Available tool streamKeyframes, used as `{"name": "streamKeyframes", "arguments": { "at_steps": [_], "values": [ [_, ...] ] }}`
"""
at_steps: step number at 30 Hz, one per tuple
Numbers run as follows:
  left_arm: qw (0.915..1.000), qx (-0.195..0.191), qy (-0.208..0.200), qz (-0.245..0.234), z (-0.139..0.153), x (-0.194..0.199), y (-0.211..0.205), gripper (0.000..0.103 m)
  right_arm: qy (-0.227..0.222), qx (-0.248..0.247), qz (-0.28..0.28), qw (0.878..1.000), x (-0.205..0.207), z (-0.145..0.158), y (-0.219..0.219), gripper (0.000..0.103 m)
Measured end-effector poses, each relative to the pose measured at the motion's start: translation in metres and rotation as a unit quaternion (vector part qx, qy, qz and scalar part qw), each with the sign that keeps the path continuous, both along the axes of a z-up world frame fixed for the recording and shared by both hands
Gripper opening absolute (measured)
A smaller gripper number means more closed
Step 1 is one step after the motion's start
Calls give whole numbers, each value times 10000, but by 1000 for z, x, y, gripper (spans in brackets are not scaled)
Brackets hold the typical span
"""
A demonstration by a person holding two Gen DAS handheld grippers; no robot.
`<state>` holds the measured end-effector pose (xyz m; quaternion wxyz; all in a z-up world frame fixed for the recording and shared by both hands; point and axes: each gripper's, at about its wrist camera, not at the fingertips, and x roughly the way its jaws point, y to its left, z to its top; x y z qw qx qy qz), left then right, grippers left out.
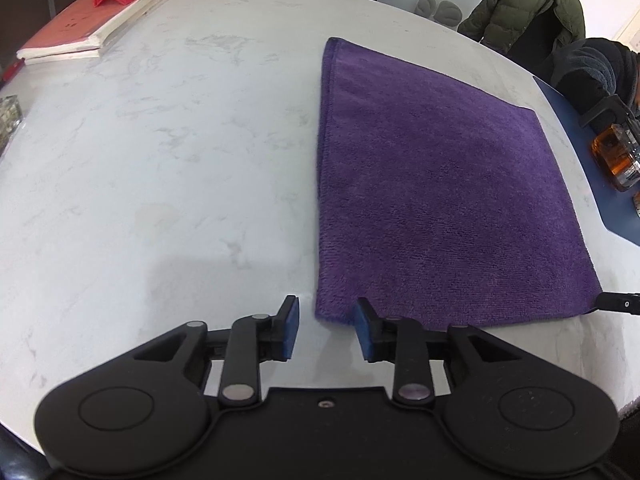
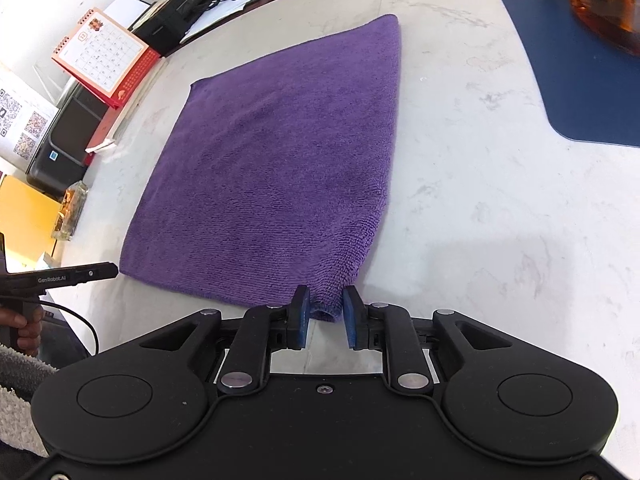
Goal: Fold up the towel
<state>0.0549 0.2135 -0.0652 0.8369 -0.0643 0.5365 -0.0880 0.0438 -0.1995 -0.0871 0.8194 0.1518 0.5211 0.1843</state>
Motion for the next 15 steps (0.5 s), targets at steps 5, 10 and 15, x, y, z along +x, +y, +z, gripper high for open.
{"name": "streamKeyframes", "arguments": {
  "at_steps": [5,10,15],
  "values": [
    [9999,-79,4,-74,-5,9,-10,31,-50,12,-14,10000,-4,2,0,17],
    [9998,94,-68,-173,-5,13,-19,33,-116,29,-26,9999,-9,3,0,17],
    [9996,44,-101,-256,-8,15,-24,12,-140,66,-88,9998,-11,1,0,17]
  ]
}}
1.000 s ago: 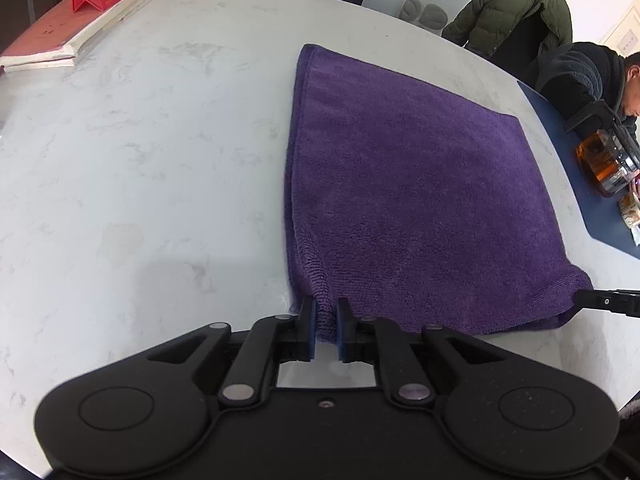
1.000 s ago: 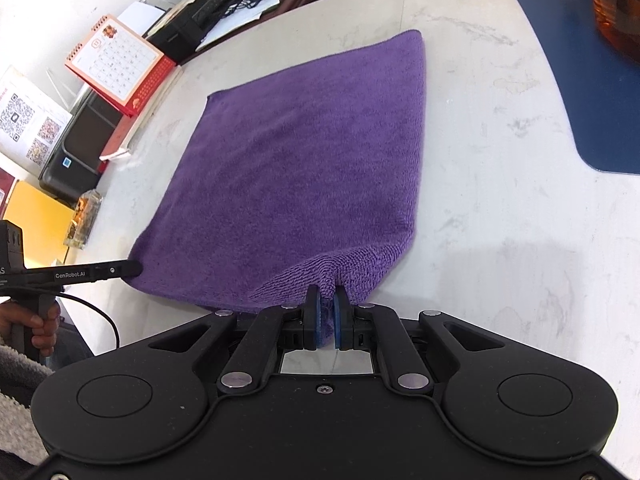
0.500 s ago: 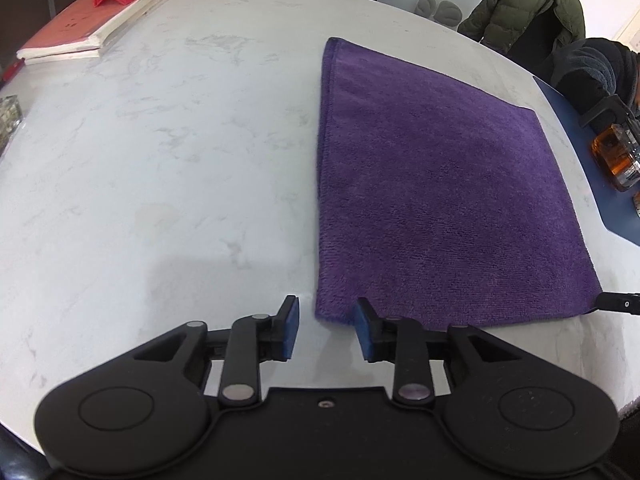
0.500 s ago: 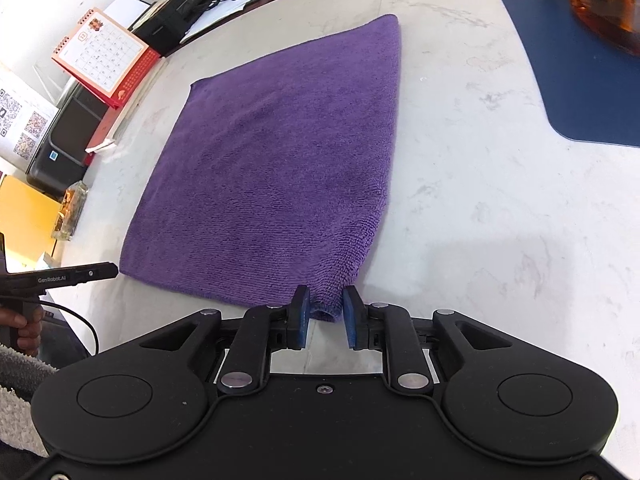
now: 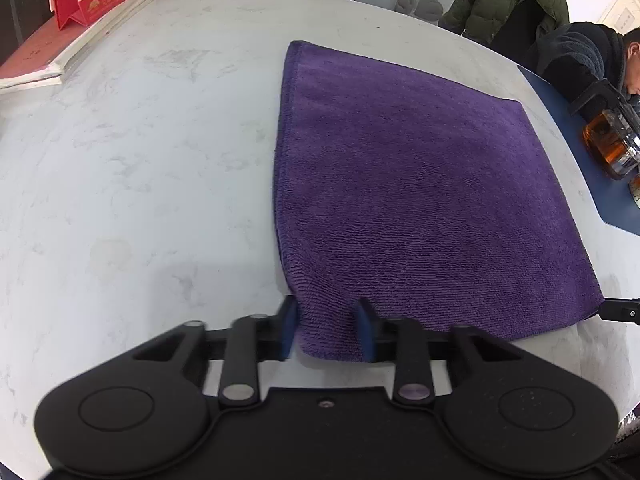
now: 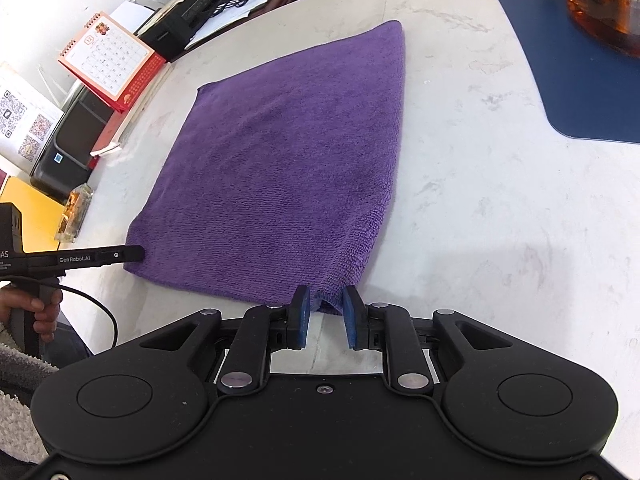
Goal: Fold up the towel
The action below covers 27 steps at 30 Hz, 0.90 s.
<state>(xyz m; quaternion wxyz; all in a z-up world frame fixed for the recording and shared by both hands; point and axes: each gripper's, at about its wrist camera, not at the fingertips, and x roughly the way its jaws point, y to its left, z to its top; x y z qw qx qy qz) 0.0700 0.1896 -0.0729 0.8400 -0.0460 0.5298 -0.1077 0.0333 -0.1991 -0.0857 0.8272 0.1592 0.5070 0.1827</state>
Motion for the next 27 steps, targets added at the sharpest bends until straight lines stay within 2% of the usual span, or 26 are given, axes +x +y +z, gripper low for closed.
{"name": "streamKeyframes", "arguments": {
  "at_steps": [3,6,10,13,15,22,25,27],
  "values": [
    [9997,-190,32,121,-2,2,2,7,-9,30,-43,10000,-1,-1,-1,17],
    [9976,-599,57,341,-1,6,9,6,-23,47,-77,10000,-2,-1,-3,17],
    [9892,-1334,92,600,5,17,16,6,-34,55,-143,9999,-3,-1,-5,17],
    [9850,-1613,65,604,12,31,13,6,-31,64,-200,9998,-4,-1,-8,17],
    [9858,-1599,81,505,14,45,3,6,-34,69,-241,9997,-5,-2,-9,17],
    [9929,-1186,4,-73,21,78,-37,10,-26,119,-354,9993,-10,-4,-8,17],
    [9936,-1088,-58,-314,21,86,-49,21,-4,149,-409,9991,-12,-7,-8,17],
    [9935,-1049,-78,-430,21,90,-55,24,10,159,-435,9989,-14,-8,-8,17]
  ]
}}
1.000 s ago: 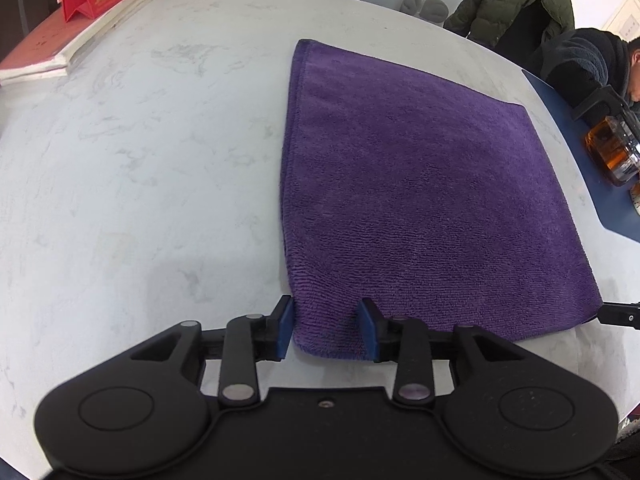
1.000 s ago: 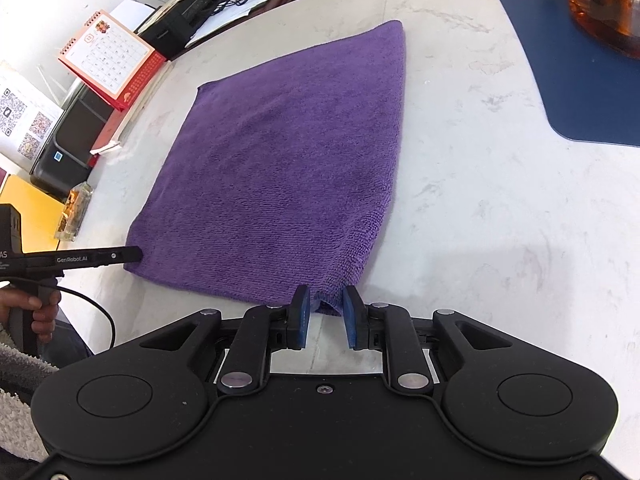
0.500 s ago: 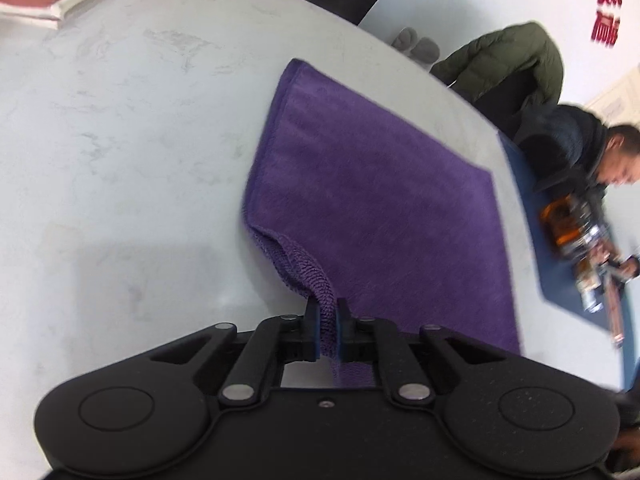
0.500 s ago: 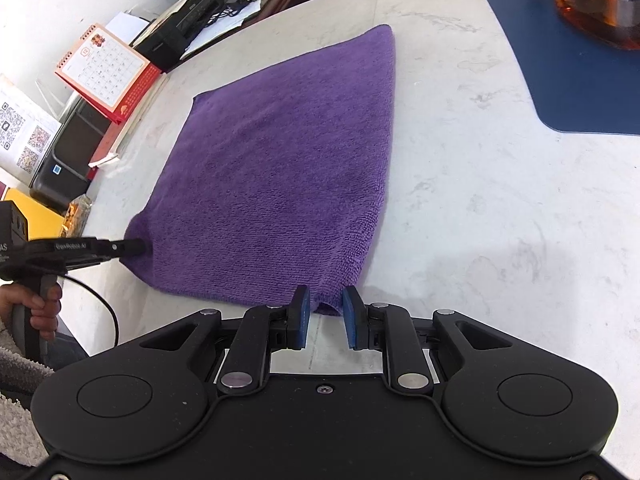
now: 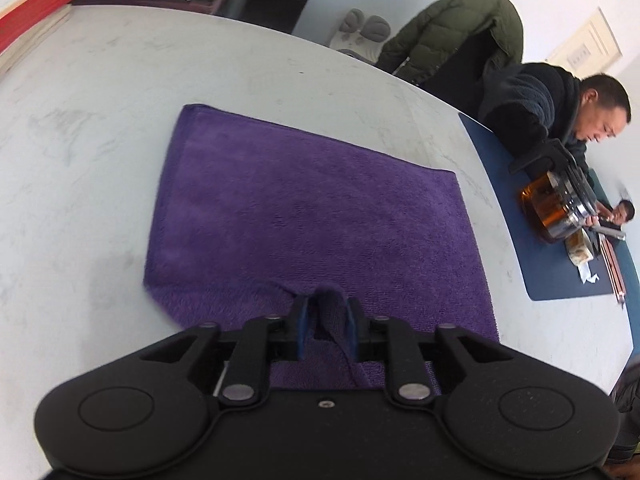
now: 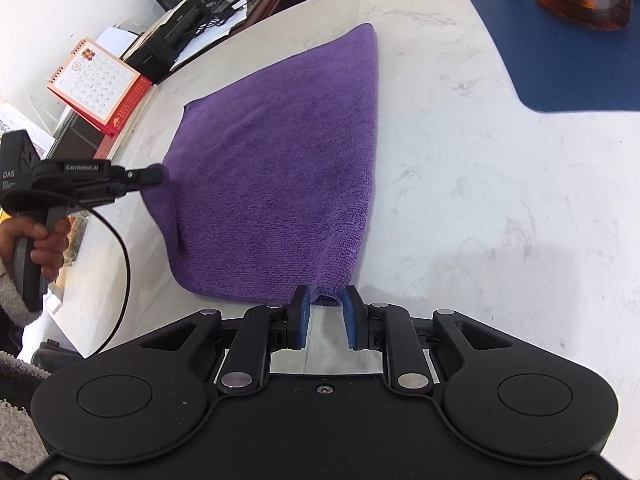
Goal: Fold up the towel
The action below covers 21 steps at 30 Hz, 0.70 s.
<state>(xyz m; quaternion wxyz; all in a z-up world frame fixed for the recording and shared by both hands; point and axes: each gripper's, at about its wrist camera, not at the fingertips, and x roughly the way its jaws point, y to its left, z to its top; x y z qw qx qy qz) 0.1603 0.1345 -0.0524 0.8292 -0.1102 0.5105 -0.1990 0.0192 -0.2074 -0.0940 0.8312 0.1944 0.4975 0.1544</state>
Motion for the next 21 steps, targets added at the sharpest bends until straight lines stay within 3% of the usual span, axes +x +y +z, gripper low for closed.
{"name": "streamKeyframes", "arguments": {
  "at_steps": [8,10,13,16,19,21],
  "values": [
    [9992,-92,-327,-193,12,4,0,27,34,-25,-101,9999,-5,-1,-3,17],
    [9981,-12,-477,-379,16,1,4,30,44,-37,-109,9999,-6,0,-5,17],
    [9911,447,-758,-994,19,-4,5,33,39,-39,-100,9999,-5,1,-7,17],
    [9604,1330,-1238,-2113,18,-8,-5,33,18,-34,-79,10000,-1,2,-9,17],
    [9299,1594,-1482,-2966,14,-5,-13,33,-35,-90,-4,10000,8,5,-8,17],
    [9186,1558,-1473,-3320,11,1,-17,34,-54,-117,19,9999,11,7,-7,17]
  ]
}}
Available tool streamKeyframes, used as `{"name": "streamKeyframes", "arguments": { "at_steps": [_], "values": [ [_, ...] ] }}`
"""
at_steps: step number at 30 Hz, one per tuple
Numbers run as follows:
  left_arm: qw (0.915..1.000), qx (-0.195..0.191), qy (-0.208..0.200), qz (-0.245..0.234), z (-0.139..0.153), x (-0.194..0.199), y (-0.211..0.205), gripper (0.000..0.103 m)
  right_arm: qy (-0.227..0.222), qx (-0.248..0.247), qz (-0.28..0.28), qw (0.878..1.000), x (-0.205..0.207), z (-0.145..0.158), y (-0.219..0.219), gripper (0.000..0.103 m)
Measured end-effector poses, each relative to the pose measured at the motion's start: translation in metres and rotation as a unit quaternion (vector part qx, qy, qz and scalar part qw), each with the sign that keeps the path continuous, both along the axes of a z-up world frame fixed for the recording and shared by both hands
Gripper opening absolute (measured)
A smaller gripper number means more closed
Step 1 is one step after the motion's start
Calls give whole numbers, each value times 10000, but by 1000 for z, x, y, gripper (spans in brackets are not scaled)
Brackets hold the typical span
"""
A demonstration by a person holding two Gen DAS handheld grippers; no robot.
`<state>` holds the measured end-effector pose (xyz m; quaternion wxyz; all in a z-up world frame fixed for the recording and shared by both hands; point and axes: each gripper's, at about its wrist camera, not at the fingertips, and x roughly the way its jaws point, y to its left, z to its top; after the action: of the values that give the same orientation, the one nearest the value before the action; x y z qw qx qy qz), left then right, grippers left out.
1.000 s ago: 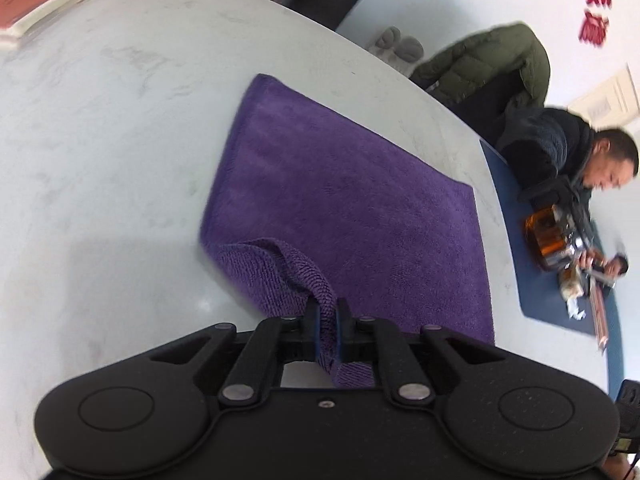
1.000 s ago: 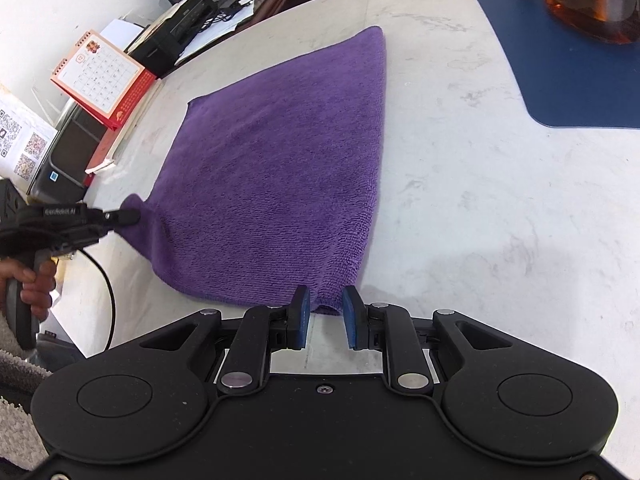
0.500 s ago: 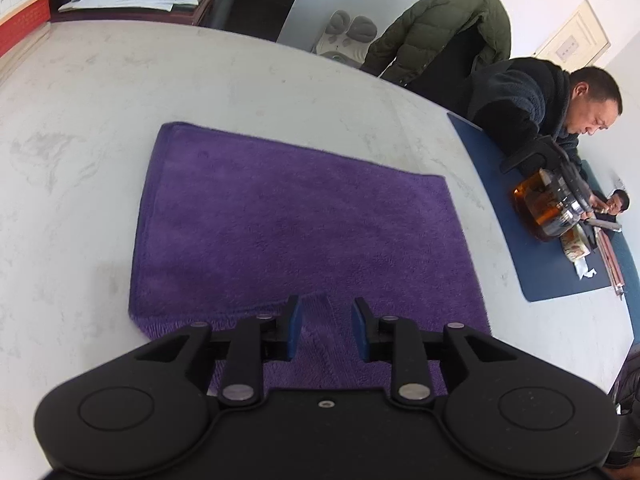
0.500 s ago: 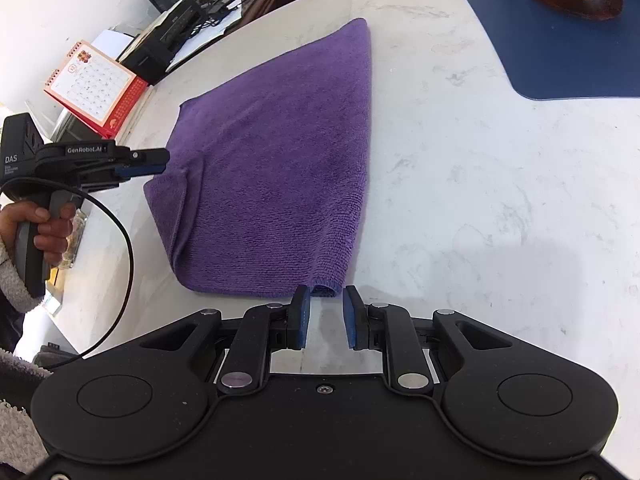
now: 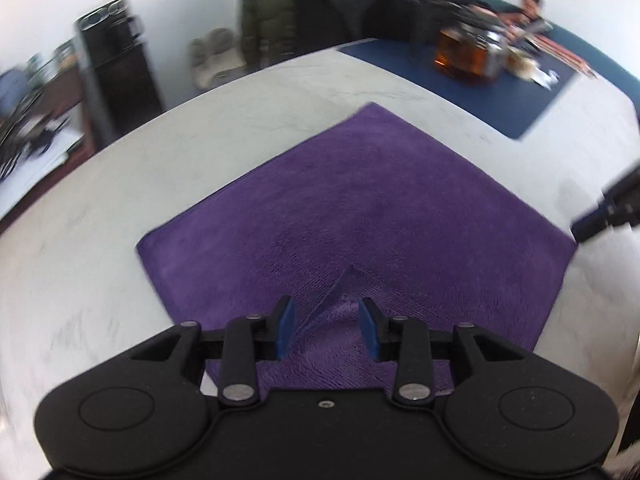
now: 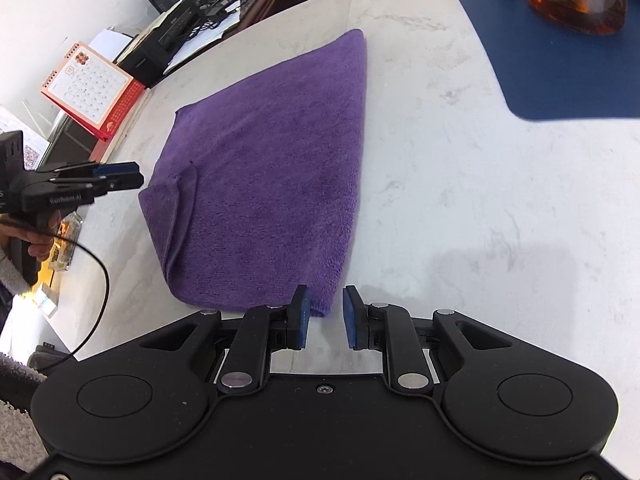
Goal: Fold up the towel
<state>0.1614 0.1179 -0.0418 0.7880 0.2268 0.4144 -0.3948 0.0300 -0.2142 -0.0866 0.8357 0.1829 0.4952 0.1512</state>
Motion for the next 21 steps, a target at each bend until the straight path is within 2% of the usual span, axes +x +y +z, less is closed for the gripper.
{"name": "streamKeyframes", "arguments": {
  "at_steps": [4,7,13,15,21],
  "values": [
    [9962,84,288,-815,-12,19,-8,36,-9,-55,-19,10000,6,3,4,17],
    [9892,182,506,-1362,-26,32,-12,37,39,-101,-102,9999,7,4,7,17],
    [9746,276,920,-2021,-43,53,-20,38,162,-163,-335,9992,7,4,14,17],
    [9665,284,1069,-2315,-48,55,-21,40,191,-192,-426,9987,7,4,15,17],
    [9506,-11,1550,-2689,-47,68,-16,41,290,-261,-700,9968,5,4,19,17]
  ]
}}
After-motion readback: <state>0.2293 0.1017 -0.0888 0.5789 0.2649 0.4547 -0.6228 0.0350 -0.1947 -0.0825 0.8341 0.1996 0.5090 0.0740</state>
